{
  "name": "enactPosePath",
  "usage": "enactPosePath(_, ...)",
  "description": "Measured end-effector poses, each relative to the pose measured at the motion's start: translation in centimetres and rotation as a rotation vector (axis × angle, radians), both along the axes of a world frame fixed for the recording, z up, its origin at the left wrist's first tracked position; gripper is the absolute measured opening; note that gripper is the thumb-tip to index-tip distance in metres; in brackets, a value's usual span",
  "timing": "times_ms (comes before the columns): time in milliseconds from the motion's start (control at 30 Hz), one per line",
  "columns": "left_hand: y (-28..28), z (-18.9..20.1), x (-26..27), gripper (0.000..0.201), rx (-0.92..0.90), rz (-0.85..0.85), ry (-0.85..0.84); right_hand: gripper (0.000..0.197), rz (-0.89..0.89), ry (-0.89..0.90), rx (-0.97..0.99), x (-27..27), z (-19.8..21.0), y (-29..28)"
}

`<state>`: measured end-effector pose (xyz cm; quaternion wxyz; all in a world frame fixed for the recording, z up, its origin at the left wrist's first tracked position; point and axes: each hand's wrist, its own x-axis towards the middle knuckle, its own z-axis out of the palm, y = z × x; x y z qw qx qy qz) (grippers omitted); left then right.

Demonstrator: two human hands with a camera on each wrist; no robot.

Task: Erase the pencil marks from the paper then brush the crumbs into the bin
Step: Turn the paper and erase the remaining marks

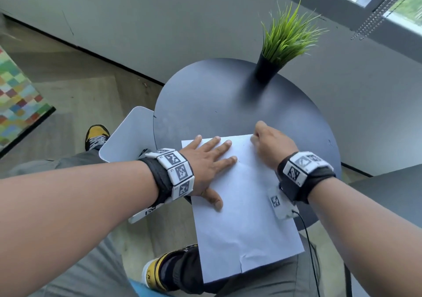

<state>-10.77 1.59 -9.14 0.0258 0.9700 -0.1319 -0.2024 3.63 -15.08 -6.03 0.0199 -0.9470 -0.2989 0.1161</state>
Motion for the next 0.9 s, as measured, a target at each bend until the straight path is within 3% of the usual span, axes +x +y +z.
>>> enactPosePath(100,0.1,-0.1,0.0,0.125,-0.011,0.003,0.002,0.018,0.161,0.059,-0.008,-3.3,-0.8,0.0)
enactPosePath(267,0.1,0.2,-0.1,0.124,-0.01,-0.002,-0.012,0.016,-0.009,0.006,-0.015,0.5,-0.3,0.3)
enactPosePath(400,0.1,0.3,-0.3,0.123,-0.018,0.008,-0.002,0.017,0.159,0.065,-0.032,-2.5,-0.7,0.0)
enactPosePath(567,0.0,0.4,-0.3,0.123,-0.011,0.004,0.0,0.013,-0.02,0.013,-0.048,0.5,-0.1,-0.5)
enactPosePath(700,0.2,0.3,-0.3,0.122,-0.023,0.01,-0.001,0.015,0.149,0.069,-0.027,-2.5,-0.8,0.0)
enactPosePath(900,0.1,0.3,-0.8,0.122,-0.03,0.071,-0.052,0.009,-0.037,0.033,-0.096,1.3,-0.2,-0.8)
